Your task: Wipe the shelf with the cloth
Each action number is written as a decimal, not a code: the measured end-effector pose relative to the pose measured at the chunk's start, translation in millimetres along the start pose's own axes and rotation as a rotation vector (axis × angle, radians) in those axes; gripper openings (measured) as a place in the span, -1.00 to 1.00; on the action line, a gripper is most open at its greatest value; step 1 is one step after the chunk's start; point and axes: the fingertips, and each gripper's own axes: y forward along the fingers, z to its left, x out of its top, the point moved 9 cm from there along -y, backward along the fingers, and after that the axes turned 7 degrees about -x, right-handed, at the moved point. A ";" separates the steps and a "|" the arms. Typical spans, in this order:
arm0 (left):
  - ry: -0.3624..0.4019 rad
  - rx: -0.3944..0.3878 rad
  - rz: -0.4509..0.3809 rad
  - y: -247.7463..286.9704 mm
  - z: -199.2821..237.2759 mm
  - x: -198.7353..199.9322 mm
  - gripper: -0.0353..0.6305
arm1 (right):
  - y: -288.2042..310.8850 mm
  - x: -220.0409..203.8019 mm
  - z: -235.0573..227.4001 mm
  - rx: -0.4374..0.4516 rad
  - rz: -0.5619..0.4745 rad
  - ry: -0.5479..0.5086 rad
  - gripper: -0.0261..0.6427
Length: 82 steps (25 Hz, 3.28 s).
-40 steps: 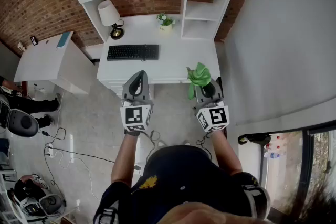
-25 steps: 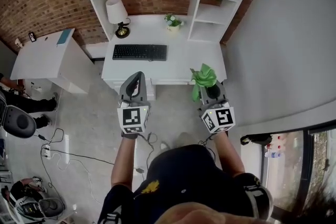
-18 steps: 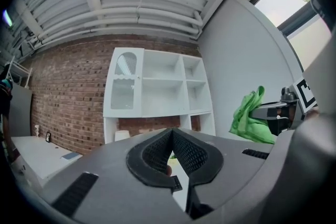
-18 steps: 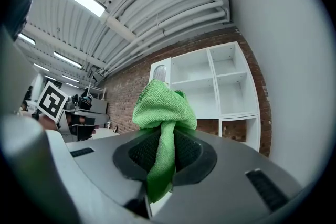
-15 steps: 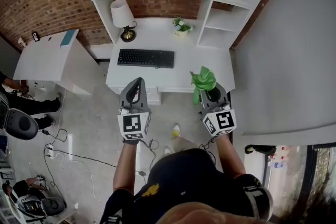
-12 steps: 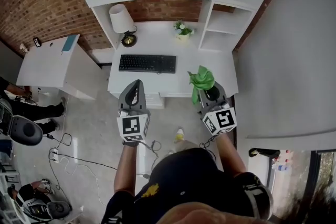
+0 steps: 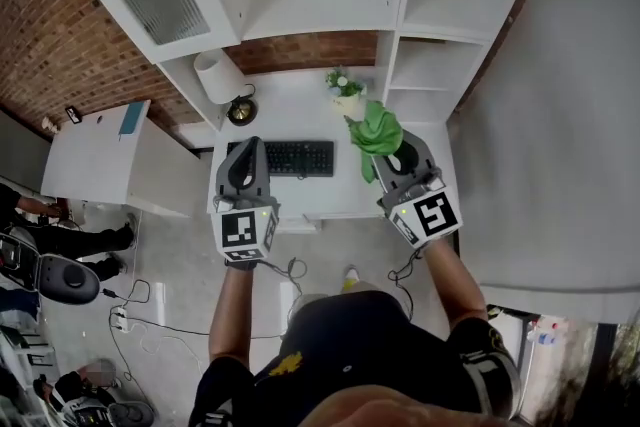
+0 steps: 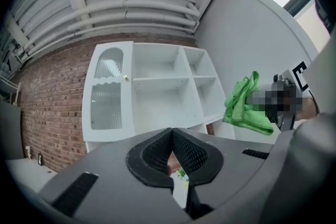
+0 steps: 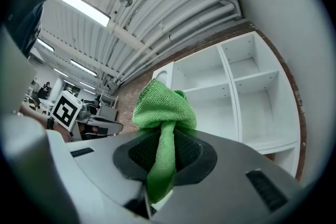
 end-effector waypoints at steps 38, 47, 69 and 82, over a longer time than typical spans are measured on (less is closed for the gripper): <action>0.142 -0.162 -0.299 207.3 230.4 110.3 -0.84 | 502.2 310.9 -95.1 0.135 -0.100 -0.229 -0.80; 0.099 -0.192 -0.280 241.9 223.8 130.7 -0.84 | 588.5 254.8 -104.2 0.393 0.129 -0.480 -0.79; 0.043 -0.210 -0.295 280.8 225.6 132.5 -0.84 | 627.2 190.2 -77.4 0.595 0.381 -0.802 -0.79; 0.049 -0.211 -0.284 275.4 219.8 130.5 -0.84 | 618.2 185.8 -84.1 0.550 0.452 -0.868 -0.79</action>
